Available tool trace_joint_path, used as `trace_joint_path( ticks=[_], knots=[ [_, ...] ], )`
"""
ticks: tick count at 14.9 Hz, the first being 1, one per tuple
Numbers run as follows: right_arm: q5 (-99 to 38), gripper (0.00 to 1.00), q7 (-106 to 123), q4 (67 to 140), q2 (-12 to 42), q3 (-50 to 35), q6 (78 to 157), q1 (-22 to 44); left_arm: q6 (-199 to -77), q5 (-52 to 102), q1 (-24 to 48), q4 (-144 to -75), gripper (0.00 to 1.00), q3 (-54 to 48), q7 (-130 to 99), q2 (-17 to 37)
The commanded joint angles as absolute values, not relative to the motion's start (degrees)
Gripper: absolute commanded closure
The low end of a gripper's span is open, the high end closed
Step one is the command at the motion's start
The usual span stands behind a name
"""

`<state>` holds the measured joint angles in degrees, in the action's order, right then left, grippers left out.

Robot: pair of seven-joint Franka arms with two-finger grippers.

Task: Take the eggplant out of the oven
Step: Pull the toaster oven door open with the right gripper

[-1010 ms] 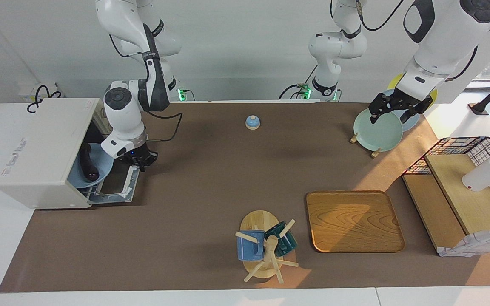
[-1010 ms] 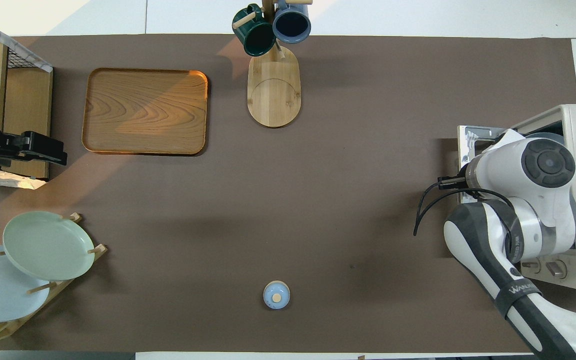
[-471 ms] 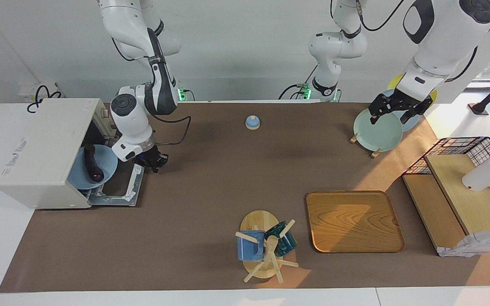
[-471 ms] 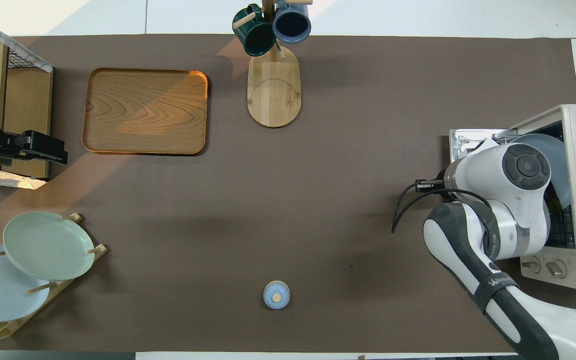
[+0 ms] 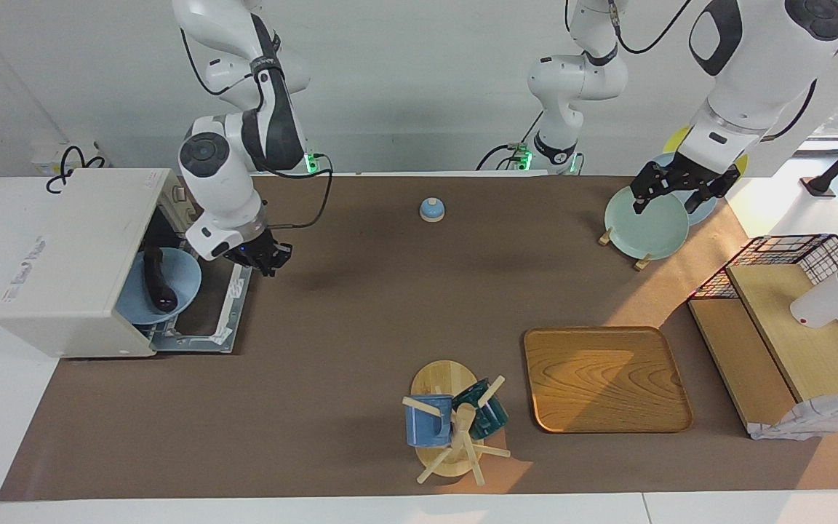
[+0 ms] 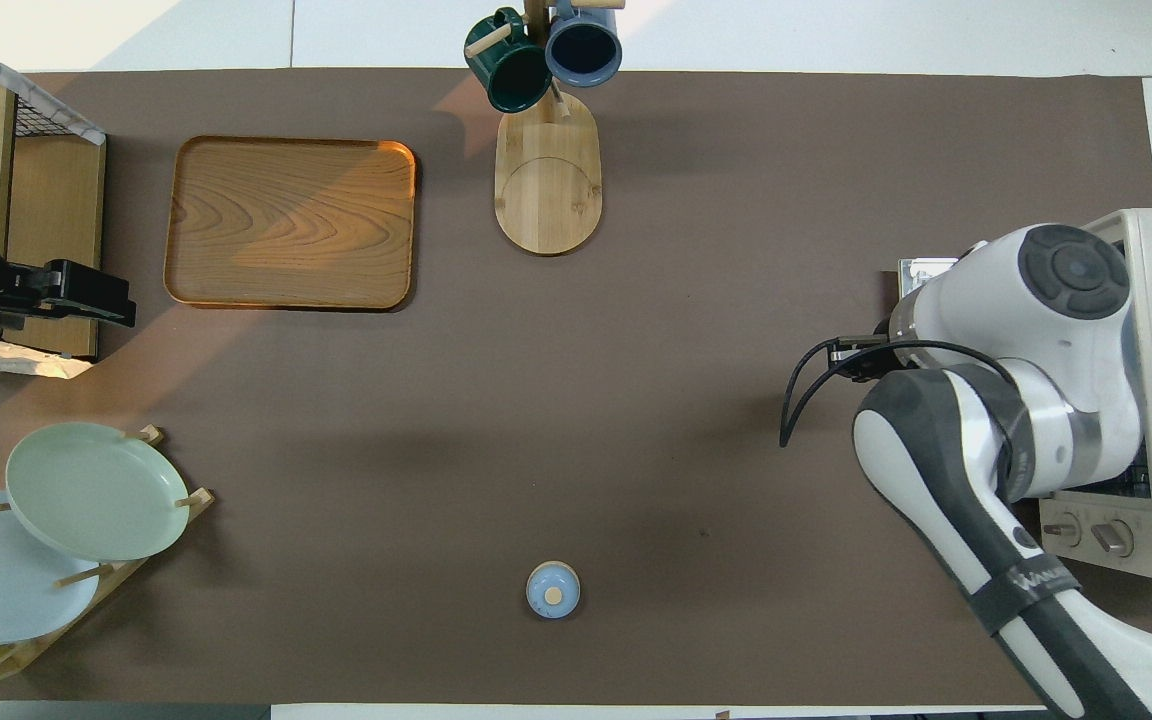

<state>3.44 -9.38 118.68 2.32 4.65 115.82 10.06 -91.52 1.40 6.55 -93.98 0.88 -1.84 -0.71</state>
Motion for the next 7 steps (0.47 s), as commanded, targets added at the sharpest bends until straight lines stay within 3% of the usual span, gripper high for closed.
trace_joint_path(
  ticks=[1,2,7],
  knots=[
    [9.48,0.25,-4.59,119.18,1.67,4.39,113.83,6.16,-92.99,0.26,6.59,-94.92,0.0,0.79,-2.11,-1.14],
    [9.84,0.29,-3.09,119.27,1.58,4.39,113.38,5.28,-92.99,0.26,6.59,-94.92,0.0,0.79,-2.11,-1.14],
    [13.45,0.3,2.02,121.63,1.06,4.31,115.74,2.12,-93.77,0.26,6.59,-95.54,0.0,0.79,-2.11,-1.32]
  ],
)
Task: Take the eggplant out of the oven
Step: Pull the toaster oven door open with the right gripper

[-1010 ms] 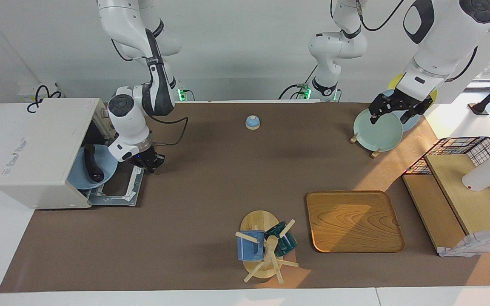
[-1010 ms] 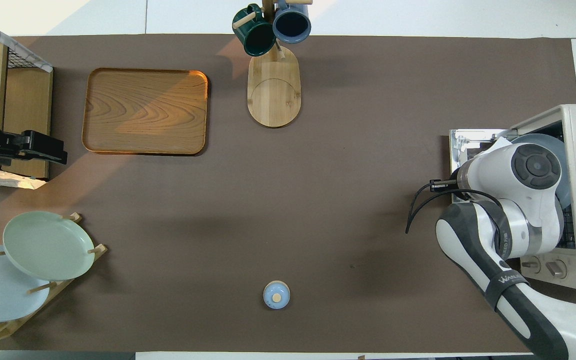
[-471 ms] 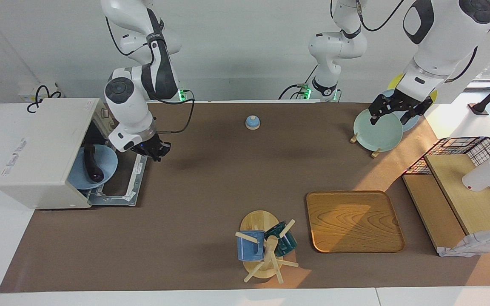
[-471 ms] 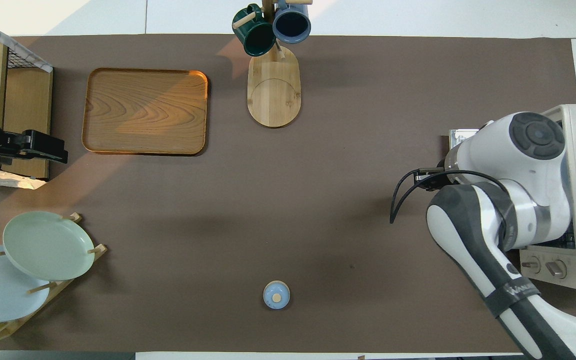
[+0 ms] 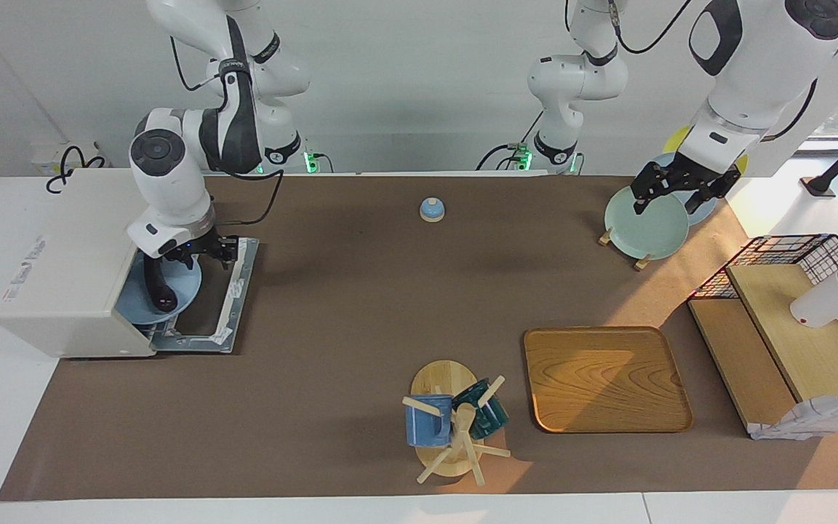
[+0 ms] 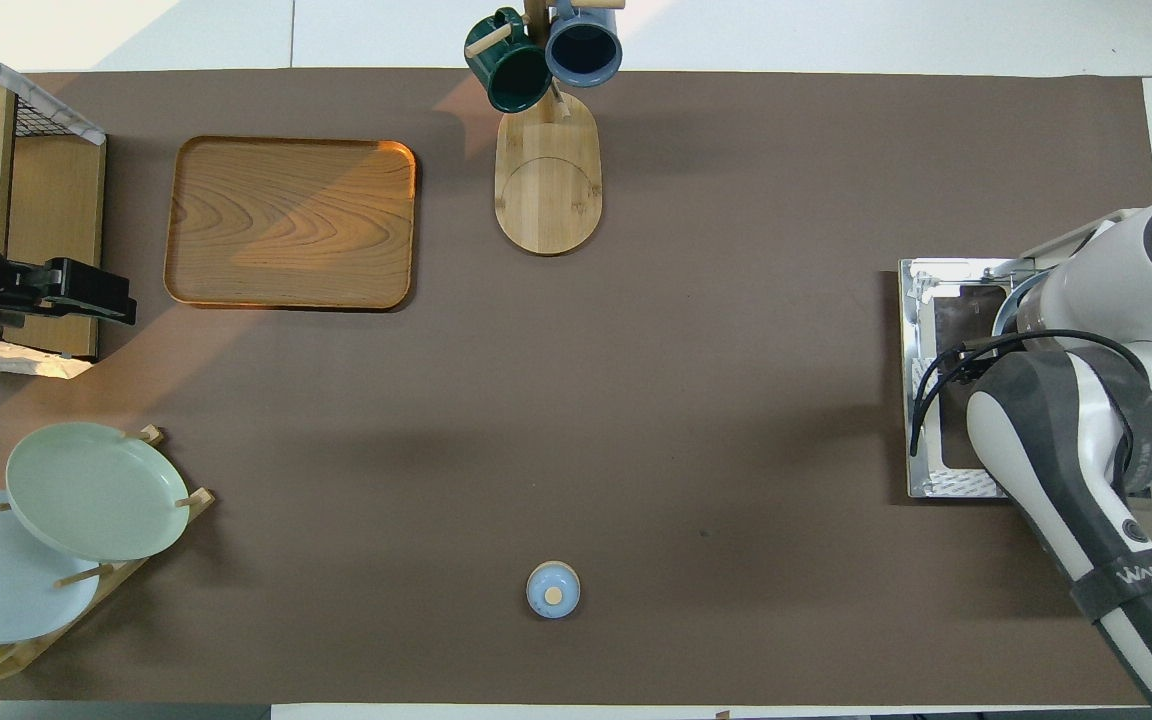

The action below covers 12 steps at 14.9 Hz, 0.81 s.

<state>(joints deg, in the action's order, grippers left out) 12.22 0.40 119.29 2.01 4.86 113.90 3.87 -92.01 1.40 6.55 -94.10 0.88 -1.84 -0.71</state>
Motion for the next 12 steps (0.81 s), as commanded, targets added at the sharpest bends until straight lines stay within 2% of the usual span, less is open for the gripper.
trace_joint_path(
  ticks=[1,4,5,6,9,12],
  knots=[
    [13.53,0.35,2.28,123.47,0.36,4.31,118.28,2.11,-94.13,0.35,6.59,-96.06,0.0,0.79,-2.2,-1.41],
    [13.54,0.58,8.85,127.96,-0.61,4.39,125.75,0.19,-95.36,0.26,6.59,-97.46,0.0,0.79,-2.02,-2.11],
    [13.54,0.71,10.44,128.75,-0.7,4.39,127.16,-0.43,-95.8,0.35,6.68,-97.99,0.0,0.79,-2.02,-2.37],
    [13.54,0.97,10.55,128.85,-0.7,4.39,127.0,-0.35,-96.24,0.35,6.68,-98.09,0.0,0.79,-2.11,-2.37],
    [14.32,1.0,10.63,128.41,-0.7,4.31,126.13,1.13,-96.76,0.35,6.68,-98.35,0.0,0.7,-2.2,-2.37],
    [15.29,1.0,8.02,122.37,0.35,4.04,118.42,6.83,-97.9,0.35,7.03,-99.84,0.0,0.7,-2.28,-2.63]
  ],
)
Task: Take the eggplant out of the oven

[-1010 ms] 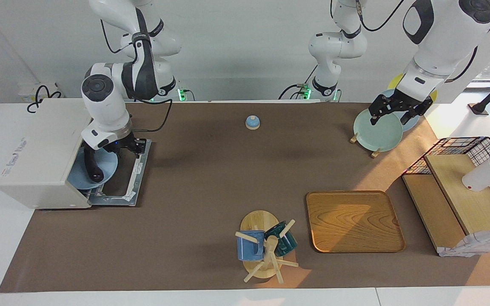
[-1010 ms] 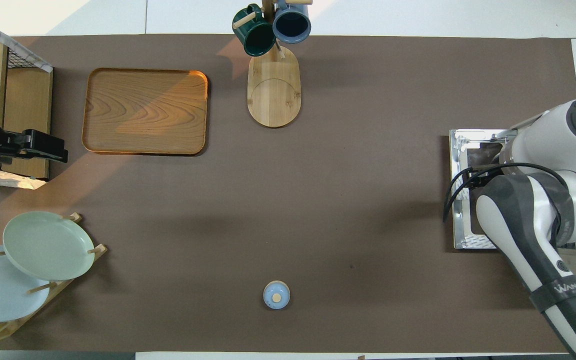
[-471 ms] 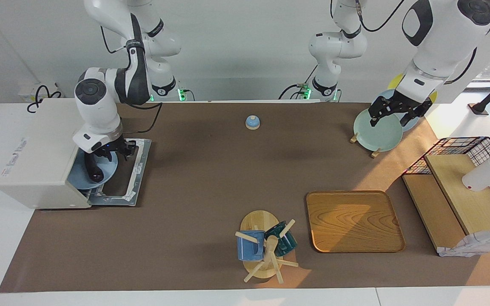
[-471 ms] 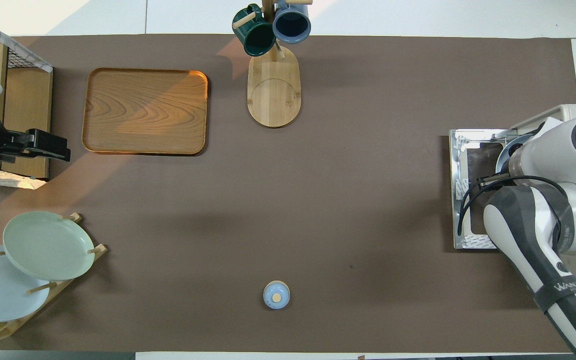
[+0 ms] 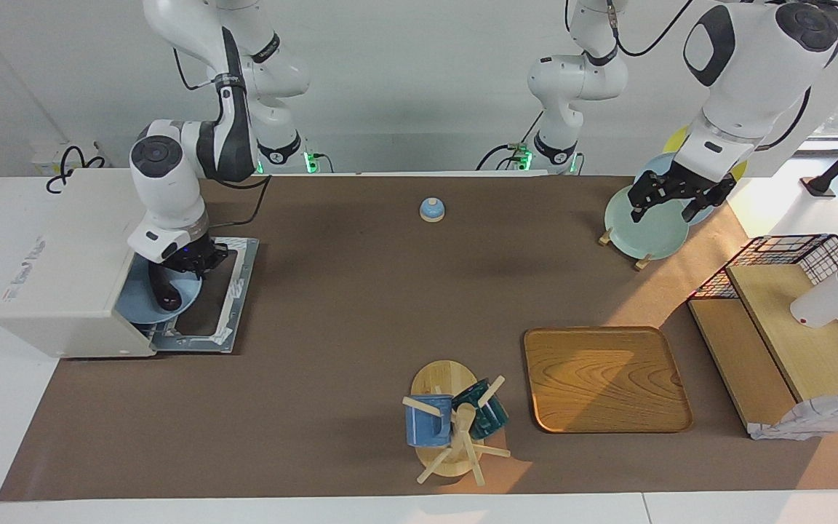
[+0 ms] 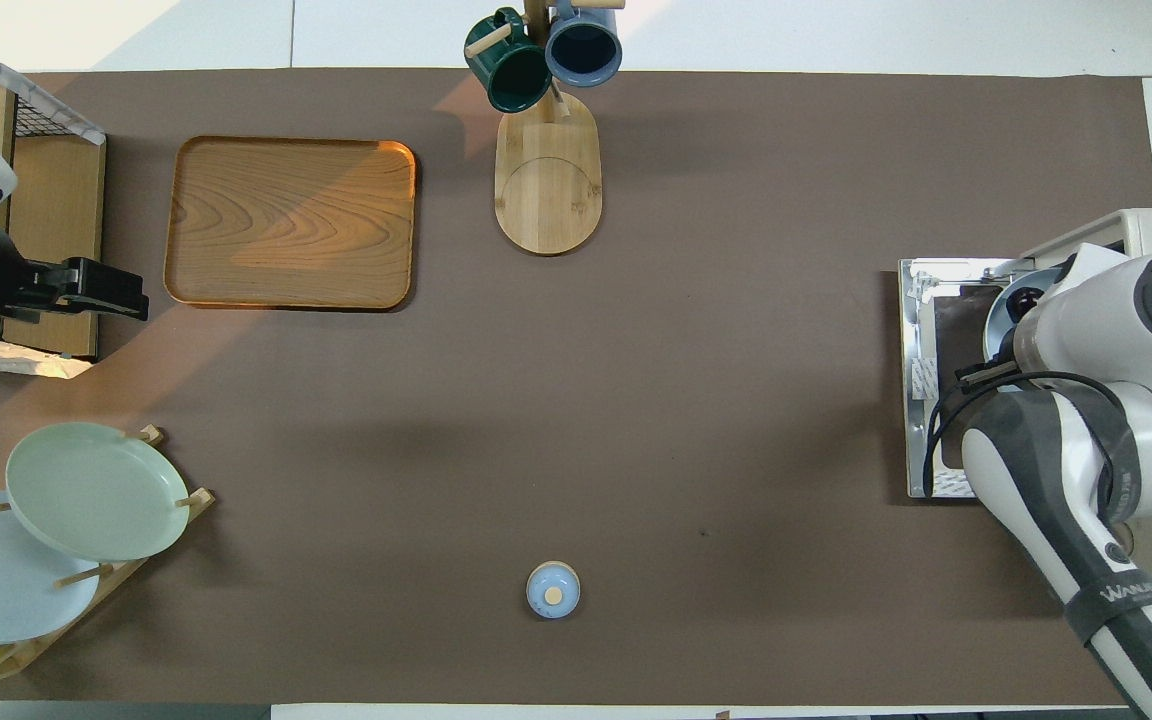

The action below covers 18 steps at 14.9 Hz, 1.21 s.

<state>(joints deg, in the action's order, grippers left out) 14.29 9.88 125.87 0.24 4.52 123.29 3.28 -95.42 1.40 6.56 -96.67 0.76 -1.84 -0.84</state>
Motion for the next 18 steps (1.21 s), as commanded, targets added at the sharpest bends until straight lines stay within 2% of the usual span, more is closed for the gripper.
trace_joint_path(
  ticks=[1,5,8,9,13,15,18],
  knots=[
    [15.29,1.0,4.34,118.86,1.66,3.87,115.26,10.51,-98.26,0.35,7.12,-100.28,0.0,0.7,-2.29,-2.98],
    [14.07,1.0,-10.77,109.98,4.91,3.78,109.88,26.67,-98.61,0.44,6.86,-101.07,0.0,0.7,-2.2,-3.34],
    [8.64,1.0,-20.81,100.58,10.97,3.78,107.14,32.94,-98.96,0.97,6.59,-101.07,0.0,0.7,-2.2,-3.34],
    [7.48,1.0,-22.57,97.15,13.86,3.69,107.05,35.05,-98.88,1.05,6.59,-101.07,0.0,0.79,-2.2,-3.25],
    [3.69,1.0,-34.88,77.03,31.87,3.6,105.2,43.4,-99.14,1.49,5.89,-101.07,0.0,0.88,-2.2,-3.25],
    [1.42,1.0,-34.89,76.9,33.31,2.29,113.6,43.15,-99.93,1.49,5.8,-101.16,0.0,0.88,-2.2,-2.9],
    [-3.77,1.0,-36.99,81.81,33.4,2.2,121.27,44.38,-100.72,1.58,5.19,-101.42,0.0,0.88,-2.11,-2.64]
  ],
)
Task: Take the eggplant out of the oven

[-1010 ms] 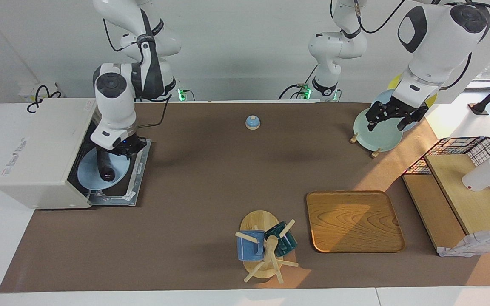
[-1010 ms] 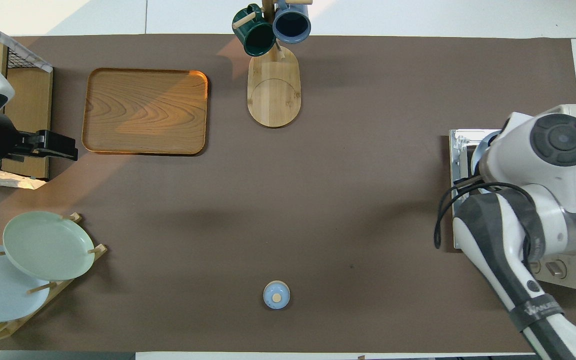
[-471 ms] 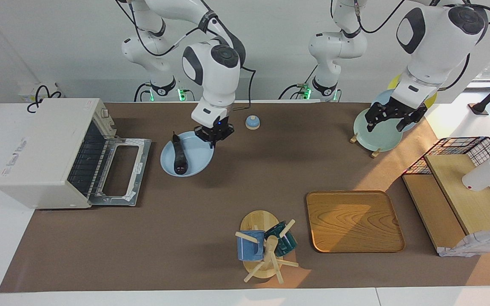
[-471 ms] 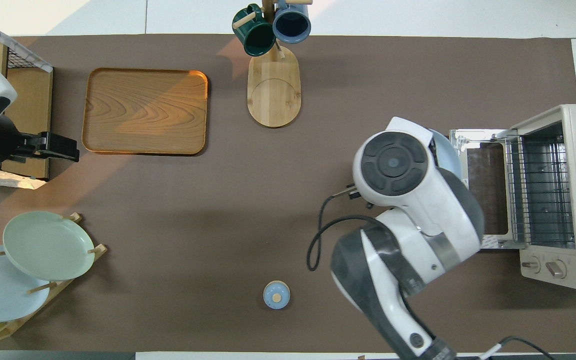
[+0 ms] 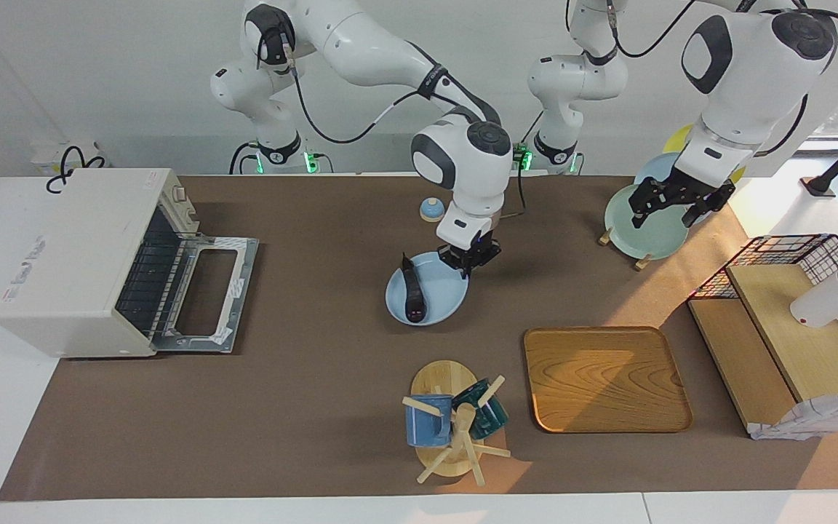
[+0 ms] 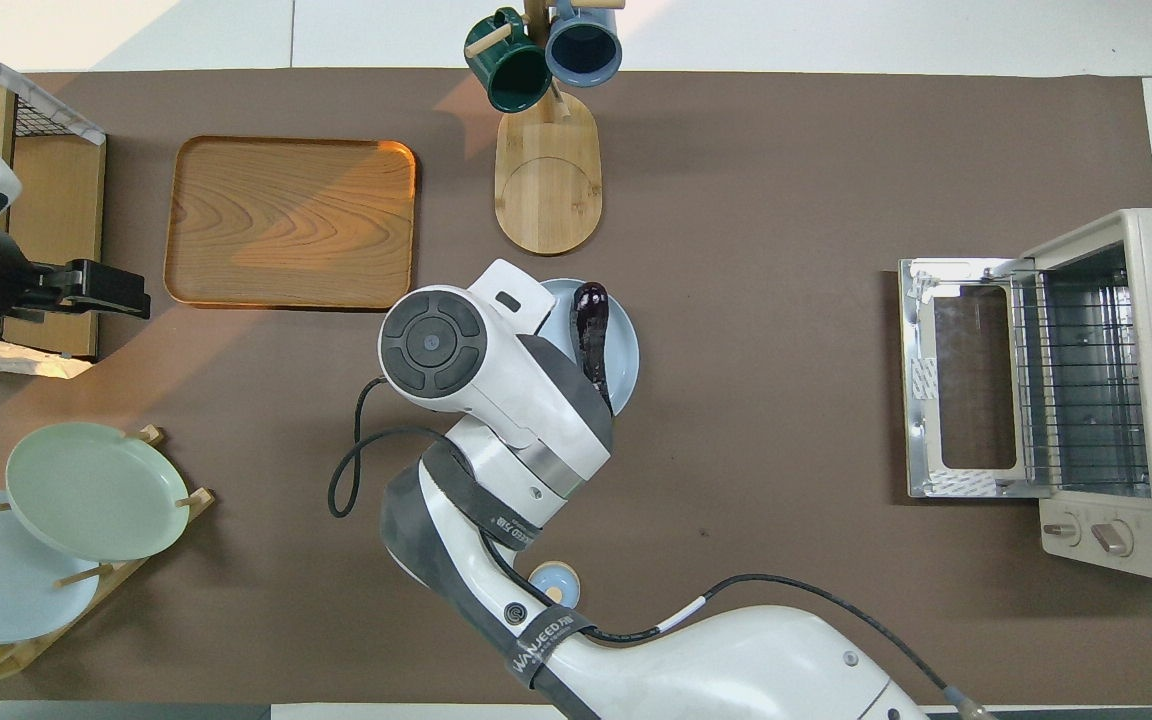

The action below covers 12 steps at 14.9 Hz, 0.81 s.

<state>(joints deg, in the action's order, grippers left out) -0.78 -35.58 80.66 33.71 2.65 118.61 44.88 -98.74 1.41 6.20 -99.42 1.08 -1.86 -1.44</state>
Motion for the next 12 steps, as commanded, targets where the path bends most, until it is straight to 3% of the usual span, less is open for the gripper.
trace_joint_path(
  ticks=[1,2,5,7,8,10,11,12],
  knots=[
    [-3.95,1.0,-39.96,84.26,33.31,2.2,124.51,44.82,-100.98,1.67,5.19,-101.77,0.0,0.88,-2.11,-2.64],
    [-4.13,1.0,-41.21,85.68,33.14,2.2,126.19,44.39,-101.25,2.02,5.1,-102.04,0.0,0.88,-2.11,-2.64],
    [-8.95,0.61,-41.57,85.87,32.96,2.2,128.4,43.77,-102.13,2.2,5.1,-102.48,0.0,0.88,-2.02,-2.64],
    [-8.27,0.6,-41.31,82.46,32.78,2.46,127.19,43.16,-102.39,2.28,5.1,-102.57,0.0,0.88,-2.11,-2.55],
    [-7.57,0.62,-40.61,81.14,32.35,2.81,124.57,41.24,-102.74,2.72,5.1,-102.92,0.0,0.88,-2.2,-2.55],
    [-3.89,0.92,-35.36,82.0,29.29,2.81,118.94,38.34,-103.62,2.99,5.18,-103.01,0.0,0.88,-2.29,-2.37],
    [-1.0,1.0,-32.9,83.05,27.35,2.99,115.17,37.02,-104.32,3.16,5.62,-103.62,0.0,0.88,-2.37,-2.29],
    [4.25,1.0,-30.7,85.23,25.33,2.9,111.31,35.87,-106.15,3.95,5.8,-104.93,0.0,0.79,-2.37,-2.37]
  ],
)
